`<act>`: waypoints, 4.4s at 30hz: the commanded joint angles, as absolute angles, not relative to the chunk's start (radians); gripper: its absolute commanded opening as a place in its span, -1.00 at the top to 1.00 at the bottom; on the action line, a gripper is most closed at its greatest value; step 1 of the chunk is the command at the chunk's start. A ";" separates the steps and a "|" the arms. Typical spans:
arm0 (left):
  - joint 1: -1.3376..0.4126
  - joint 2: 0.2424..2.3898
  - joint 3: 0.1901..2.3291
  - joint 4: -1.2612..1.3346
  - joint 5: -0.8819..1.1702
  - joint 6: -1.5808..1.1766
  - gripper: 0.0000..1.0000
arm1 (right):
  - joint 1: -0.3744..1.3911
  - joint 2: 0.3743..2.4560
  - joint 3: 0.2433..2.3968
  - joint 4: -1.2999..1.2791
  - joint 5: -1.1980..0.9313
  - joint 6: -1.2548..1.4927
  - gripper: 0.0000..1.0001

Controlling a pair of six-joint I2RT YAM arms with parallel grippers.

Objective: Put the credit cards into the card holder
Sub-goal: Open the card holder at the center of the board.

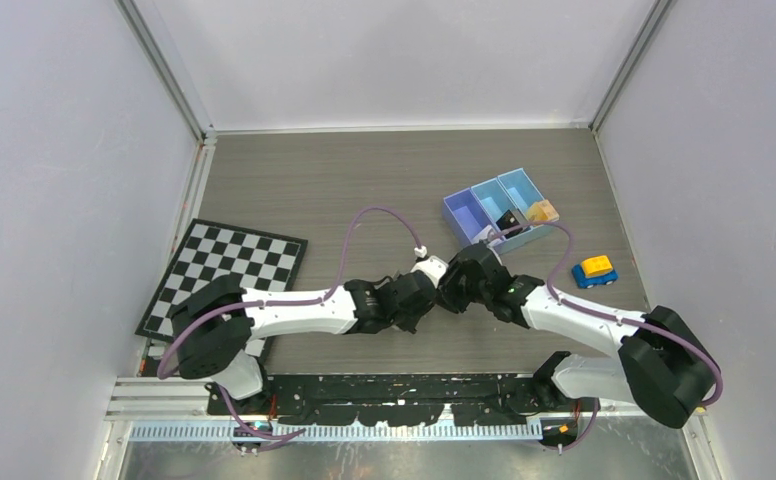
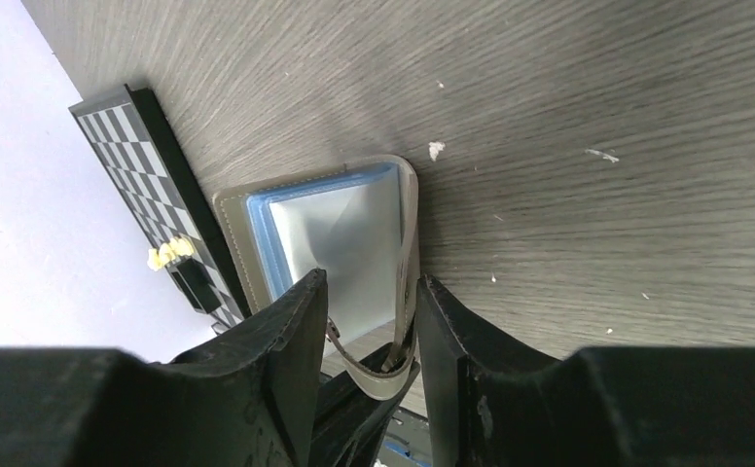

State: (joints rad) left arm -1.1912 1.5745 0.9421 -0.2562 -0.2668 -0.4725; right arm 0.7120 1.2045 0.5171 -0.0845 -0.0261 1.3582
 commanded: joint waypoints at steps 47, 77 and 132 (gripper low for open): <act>-0.703 1.383 0.840 -0.287 0.202 -0.546 0.14 | 0.722 1.219 0.493 -0.120 0.065 1.331 0.99; -0.683 1.449 0.752 -0.069 0.395 -0.620 0.93 | 0.721 1.264 0.501 -0.118 0.097 1.283 0.99; -0.683 1.383 0.712 -0.123 0.270 -0.618 1.00 | 0.859 1.301 0.817 -0.038 -0.037 0.932 0.22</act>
State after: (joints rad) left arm -0.6796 1.4094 0.7223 -0.1654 0.2543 -0.6052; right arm 0.8429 1.2201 0.7723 -0.1577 0.0486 0.9474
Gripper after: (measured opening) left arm 0.049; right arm 0.400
